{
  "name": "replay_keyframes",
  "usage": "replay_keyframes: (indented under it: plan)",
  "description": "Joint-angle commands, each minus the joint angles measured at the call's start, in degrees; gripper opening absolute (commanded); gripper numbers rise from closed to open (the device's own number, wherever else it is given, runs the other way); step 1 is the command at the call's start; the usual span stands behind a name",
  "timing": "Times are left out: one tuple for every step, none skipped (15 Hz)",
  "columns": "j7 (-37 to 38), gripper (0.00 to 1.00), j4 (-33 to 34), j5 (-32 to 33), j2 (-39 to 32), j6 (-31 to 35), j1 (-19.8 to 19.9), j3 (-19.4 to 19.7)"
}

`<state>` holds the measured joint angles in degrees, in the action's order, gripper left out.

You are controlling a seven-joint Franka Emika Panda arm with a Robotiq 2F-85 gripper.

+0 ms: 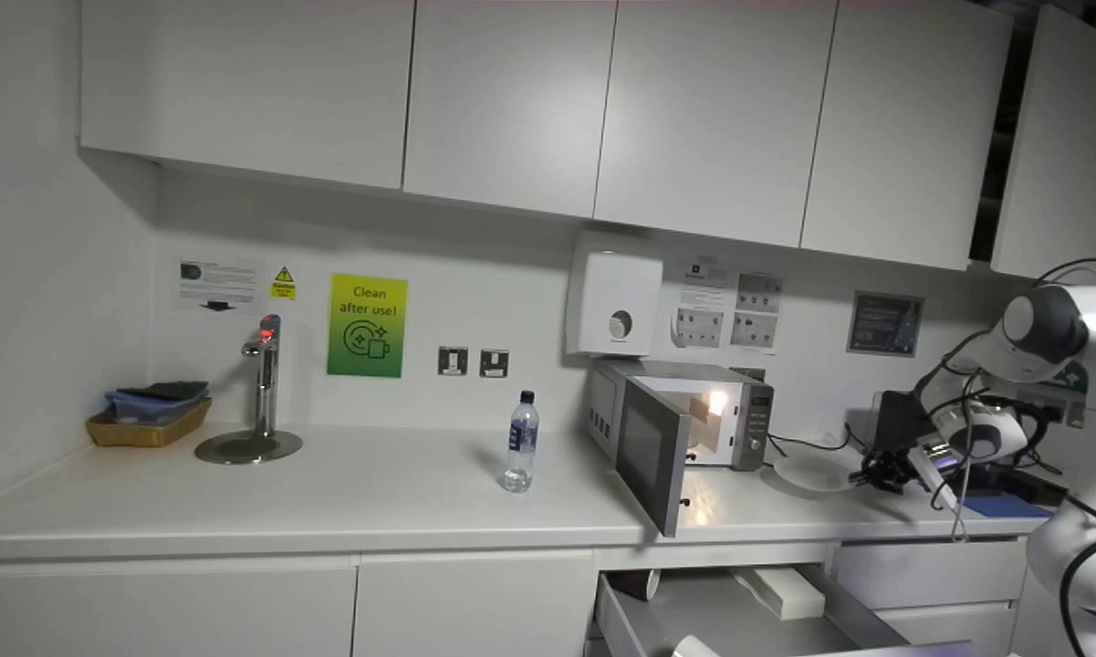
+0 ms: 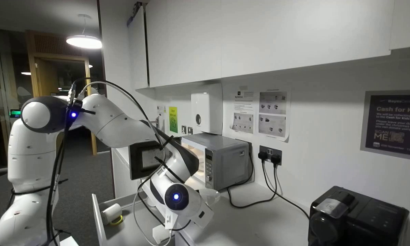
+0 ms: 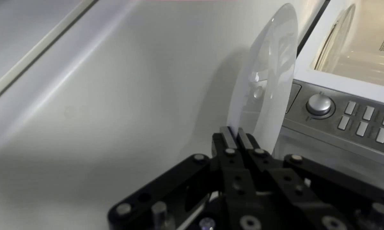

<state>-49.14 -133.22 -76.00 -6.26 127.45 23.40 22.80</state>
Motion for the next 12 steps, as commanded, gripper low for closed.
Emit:
replay_keyframes:
  plan:
    - [1.2, 0.01, -5.5, 1.0, 7.7, 5.1, -2.3, -1.4]
    - [2.5, 0.01, -6.6, 1.9, 9.0, 7.6, -3.2, -2.1]
    - [2.8, 0.01, -7.7, 2.7, 10.1, 9.2, -3.8, -2.7]
    - [4.3, 0.01, -9.1, 4.6, 11.5, 11.3, -4.6, -3.5]
    - [4.5, 0.01, -10.1, 5.4, 12.6, 12.7, -5.1, -4.2]
    - [5.5, 0.01, -11.3, 6.8, 14.0, 14.1, -5.7, -5.0]
    - [6.2, 0.01, -12.2, 7.8, 15.0, 14.9, -6.1, -5.7]
    - [7.3, 0.01, -13.1, 8.4, 16.3, 16.1, -6.6, -6.4]
    - [8.3, 0.01, -13.8, 8.5, 17.6, 17.1, -7.1, -7.1]
    - [9.0, 0.01, -14.3, 8.4, 18.7, 17.5, -7.5, -7.6]
    - [9.5, 0.01, -14.6, 7.8, 20.0, 17.5, -7.8, -7.9]
    - [9.8, 0.01, -14.7, 7.9, 21.0, 16.8, -7.9, -8.0]
